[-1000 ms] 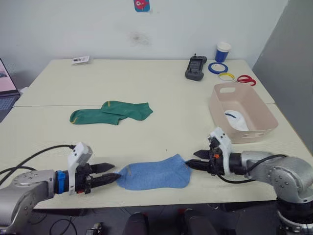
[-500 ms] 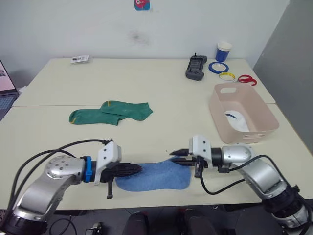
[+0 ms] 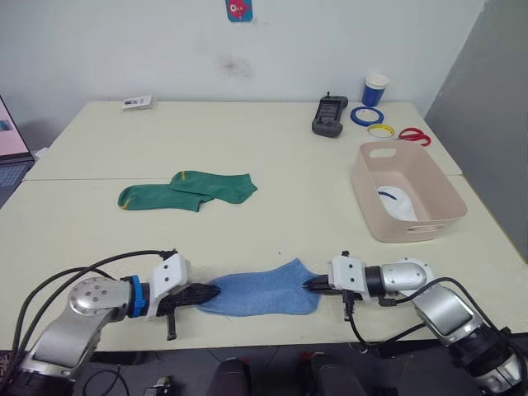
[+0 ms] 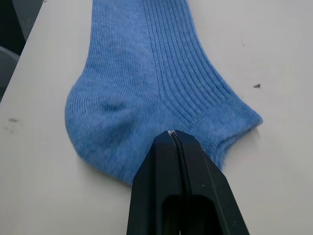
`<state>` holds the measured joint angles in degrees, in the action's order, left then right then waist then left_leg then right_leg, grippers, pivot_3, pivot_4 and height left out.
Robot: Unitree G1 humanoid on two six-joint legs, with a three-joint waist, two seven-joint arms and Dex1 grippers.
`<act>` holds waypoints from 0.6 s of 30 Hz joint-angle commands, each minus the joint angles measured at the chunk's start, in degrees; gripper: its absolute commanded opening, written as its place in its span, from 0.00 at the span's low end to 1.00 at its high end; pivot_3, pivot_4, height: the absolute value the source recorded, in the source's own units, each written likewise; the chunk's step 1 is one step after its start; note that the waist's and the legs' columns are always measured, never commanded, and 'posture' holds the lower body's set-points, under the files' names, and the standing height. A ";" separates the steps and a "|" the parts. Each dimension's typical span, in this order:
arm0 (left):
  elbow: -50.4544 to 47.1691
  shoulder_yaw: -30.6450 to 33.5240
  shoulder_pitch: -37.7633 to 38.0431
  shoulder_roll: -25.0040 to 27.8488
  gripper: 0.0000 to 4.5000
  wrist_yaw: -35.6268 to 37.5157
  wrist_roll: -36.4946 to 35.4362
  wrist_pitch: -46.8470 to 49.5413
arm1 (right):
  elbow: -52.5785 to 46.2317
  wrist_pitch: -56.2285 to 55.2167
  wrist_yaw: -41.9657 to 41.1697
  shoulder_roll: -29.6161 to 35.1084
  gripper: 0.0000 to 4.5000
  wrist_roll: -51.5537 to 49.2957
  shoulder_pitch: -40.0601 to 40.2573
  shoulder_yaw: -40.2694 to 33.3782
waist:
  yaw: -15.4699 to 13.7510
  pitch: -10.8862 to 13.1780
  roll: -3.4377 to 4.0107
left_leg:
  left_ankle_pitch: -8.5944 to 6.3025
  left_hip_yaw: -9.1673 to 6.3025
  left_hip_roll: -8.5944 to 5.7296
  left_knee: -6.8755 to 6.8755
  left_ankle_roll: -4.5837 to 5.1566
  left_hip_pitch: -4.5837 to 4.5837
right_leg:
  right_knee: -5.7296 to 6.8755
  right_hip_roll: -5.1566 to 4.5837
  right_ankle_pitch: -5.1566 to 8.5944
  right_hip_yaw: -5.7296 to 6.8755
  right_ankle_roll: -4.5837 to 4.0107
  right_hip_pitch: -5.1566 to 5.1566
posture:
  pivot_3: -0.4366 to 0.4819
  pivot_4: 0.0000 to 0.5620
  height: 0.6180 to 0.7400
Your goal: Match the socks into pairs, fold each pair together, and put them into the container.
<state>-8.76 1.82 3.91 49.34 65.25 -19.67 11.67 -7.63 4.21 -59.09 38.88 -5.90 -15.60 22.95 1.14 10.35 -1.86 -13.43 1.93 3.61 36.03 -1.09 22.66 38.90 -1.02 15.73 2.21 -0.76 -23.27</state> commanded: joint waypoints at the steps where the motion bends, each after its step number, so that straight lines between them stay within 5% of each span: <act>1: -2.55 3.29 0.57 1.27 0.00 1.59 -3.80 2.66 | -4.87 2.50 -2.01 0.66 0.01 -4.46 0.46 -3.81 | -0.06 0.00 0.00 | 0.00 0.00 0.00 0.00 0.00 0.02 | 0.00 -0.01 0.00 0.00 0.00 -0.01 | 0.48 0.27 1.00; 7: -9.08 3.74 1.20 2.14 0.00 3.31 -7.06 5.16 | -11.49 9.55 -1.56 -4.18 0.01 -8.17 -3.86 -2.55 | 0.13 0.01 0.01 | 0.00 -0.07 0.01 0.00 -0.01 0.08 | 0.00 0.00 0.00 -0.02 0.00 -0.07 | 0.48 0.27 1.00; 12: -7.55 -0.87 1.63 2.05 0.00 2.92 -1.24 2.09 | -3.24 5.65 -1.86 -8.81 0.01 -1.52 -5.21 4.06 | 0.09 0.00 -0.01 | 0.01 -0.05 -0.03 0.00 -0.02 0.05 | 0.01 0.00 0.00 0.02 -0.01 -0.01 | 0.48 0.27 1.00; 18: -3.13 -1.41 2.28 3.06 0.00 2.70 2.99 -1.07 | 2.35 -0.76 -4.03 -5.75 0.01 1.72 -3.10 4.15 | -0.28 0.00 0.00 | 0.01 0.00 -0.03 0.04 -0.01 0.14 | 0.00 -0.01 0.00 -0.02 -0.01 -0.07 | 0.48 0.27 1.00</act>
<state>-12.97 -0.12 6.06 51.50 68.17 -18.15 11.74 -5.15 5.36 -61.99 31.74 -5.08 -19.40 28.11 0.86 10.35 -1.86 -13.42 1.93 3.58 36.08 -1.10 22.78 38.90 -1.04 15.73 2.19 -0.77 -23.33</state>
